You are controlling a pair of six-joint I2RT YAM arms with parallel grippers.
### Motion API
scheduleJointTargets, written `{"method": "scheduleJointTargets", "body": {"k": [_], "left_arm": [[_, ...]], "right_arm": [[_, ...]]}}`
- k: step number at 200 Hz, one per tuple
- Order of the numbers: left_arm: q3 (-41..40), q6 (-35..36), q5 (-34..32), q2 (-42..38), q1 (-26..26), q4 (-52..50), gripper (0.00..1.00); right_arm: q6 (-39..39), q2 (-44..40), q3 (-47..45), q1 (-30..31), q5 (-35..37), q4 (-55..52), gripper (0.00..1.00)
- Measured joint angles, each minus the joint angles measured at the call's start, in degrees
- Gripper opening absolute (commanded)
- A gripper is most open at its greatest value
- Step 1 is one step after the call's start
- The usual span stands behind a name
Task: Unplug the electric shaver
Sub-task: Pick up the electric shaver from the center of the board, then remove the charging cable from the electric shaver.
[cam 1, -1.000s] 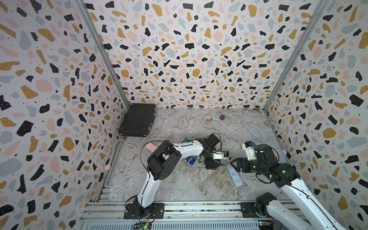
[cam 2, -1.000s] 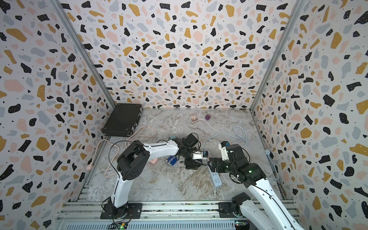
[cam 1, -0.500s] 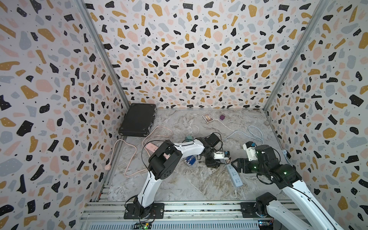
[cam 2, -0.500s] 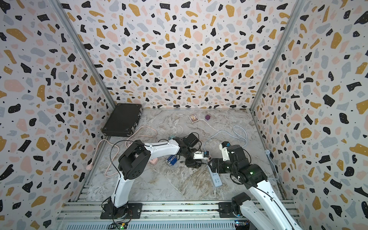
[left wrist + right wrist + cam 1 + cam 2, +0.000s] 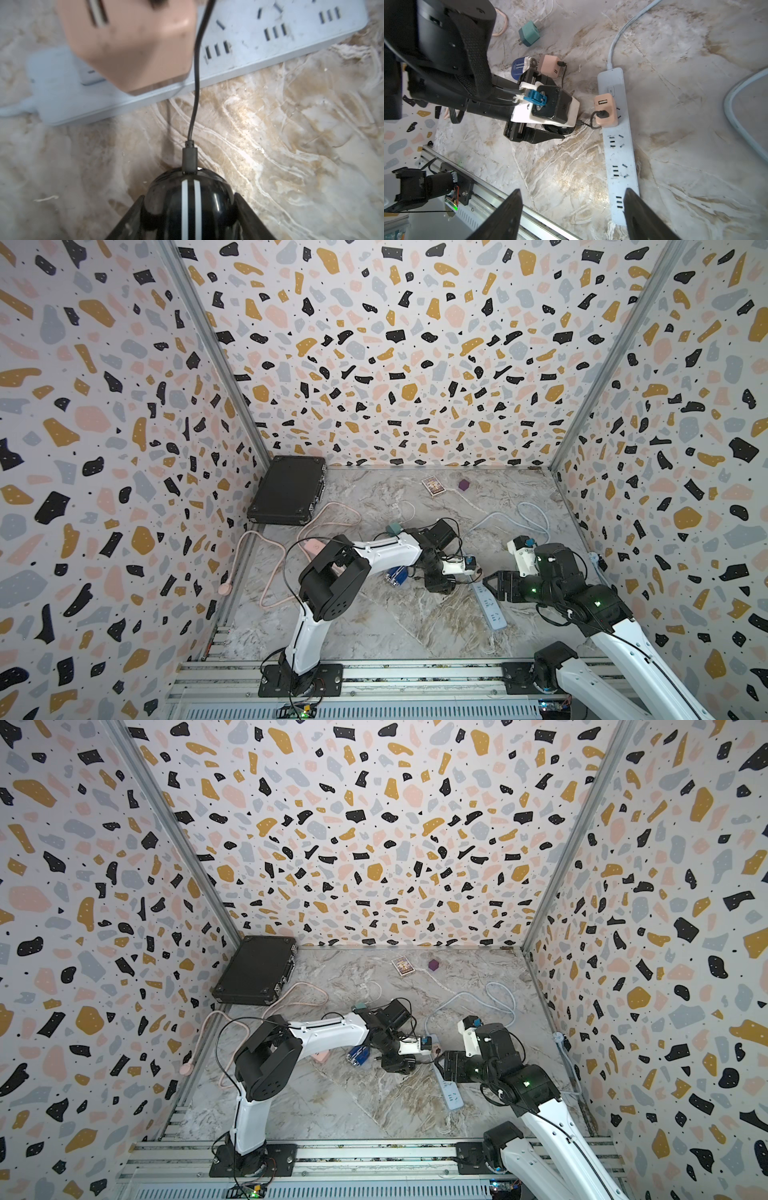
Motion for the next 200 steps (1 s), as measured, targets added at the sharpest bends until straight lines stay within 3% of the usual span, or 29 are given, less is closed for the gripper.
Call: {"method": "scheduleJointTargets", "body": {"k": [90,127,200], "left_arm": [[-0.46,-3.58,-0.42,-6.21,0.0,1.07,0.54],[-0.46,-4.63,-0.15,-6.78,-0.04,1.05,0.54],[-0.44,-5.73,1.7,-8.85,-0.04,-0.31,0.55]], "right_arm": [[14.88,-3.3,-15.04,-0.13,-12.31,16.44,0.71],[23.61,-5.14,-22.16,-0.15,-16.41,29.42,0.67],[37.7,-5.51,-31.87,-0.2,-17.73,50.47,0.63]]}}
